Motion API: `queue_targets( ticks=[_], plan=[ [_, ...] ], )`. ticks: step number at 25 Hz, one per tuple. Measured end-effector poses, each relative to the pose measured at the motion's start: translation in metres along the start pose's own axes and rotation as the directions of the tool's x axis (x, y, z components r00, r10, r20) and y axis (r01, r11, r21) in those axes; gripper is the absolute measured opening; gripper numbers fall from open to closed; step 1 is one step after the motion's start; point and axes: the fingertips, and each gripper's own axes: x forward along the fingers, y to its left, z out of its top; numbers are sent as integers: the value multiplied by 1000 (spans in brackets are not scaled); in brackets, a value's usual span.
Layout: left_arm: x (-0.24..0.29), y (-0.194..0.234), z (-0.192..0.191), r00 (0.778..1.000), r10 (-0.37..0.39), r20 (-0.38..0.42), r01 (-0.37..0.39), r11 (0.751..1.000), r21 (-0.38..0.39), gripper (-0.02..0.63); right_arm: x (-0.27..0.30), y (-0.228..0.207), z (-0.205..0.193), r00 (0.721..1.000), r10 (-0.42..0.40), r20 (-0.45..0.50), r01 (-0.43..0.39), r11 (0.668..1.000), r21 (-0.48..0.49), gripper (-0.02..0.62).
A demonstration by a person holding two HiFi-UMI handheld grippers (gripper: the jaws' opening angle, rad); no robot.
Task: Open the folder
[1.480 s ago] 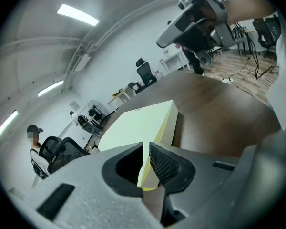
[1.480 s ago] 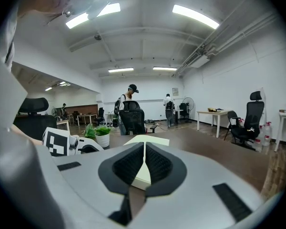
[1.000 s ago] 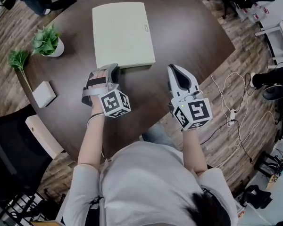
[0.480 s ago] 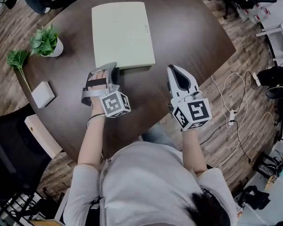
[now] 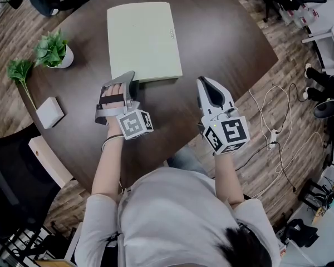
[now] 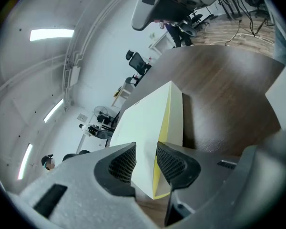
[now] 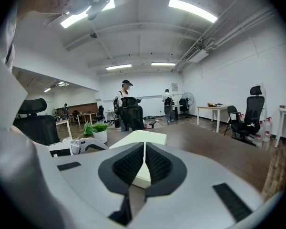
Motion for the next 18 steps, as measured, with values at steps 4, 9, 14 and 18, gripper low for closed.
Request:
queue_targets(
  ticks=[4,9,14,18],
  plan=[
    [1,3,1,999,42,8,-42,999,7,107,3,0,-1,1000,0,-3,0,1000,0,15],
    [6,-1,-2,999,45,7,-45,999,-12,85,5,-1,-3,1000,-1,-7,1,1000,1,15],
    [8,-6,-4,999,35,0,-35,999,-4,40,3,-1,-4,1000,-2,-8,2,1000,3,15],
    [8,-7,-2,1000,22,10,-22,1000,-22,35,2,-2,-4,1000,-1,-6,1,1000,3,15]
  ],
)
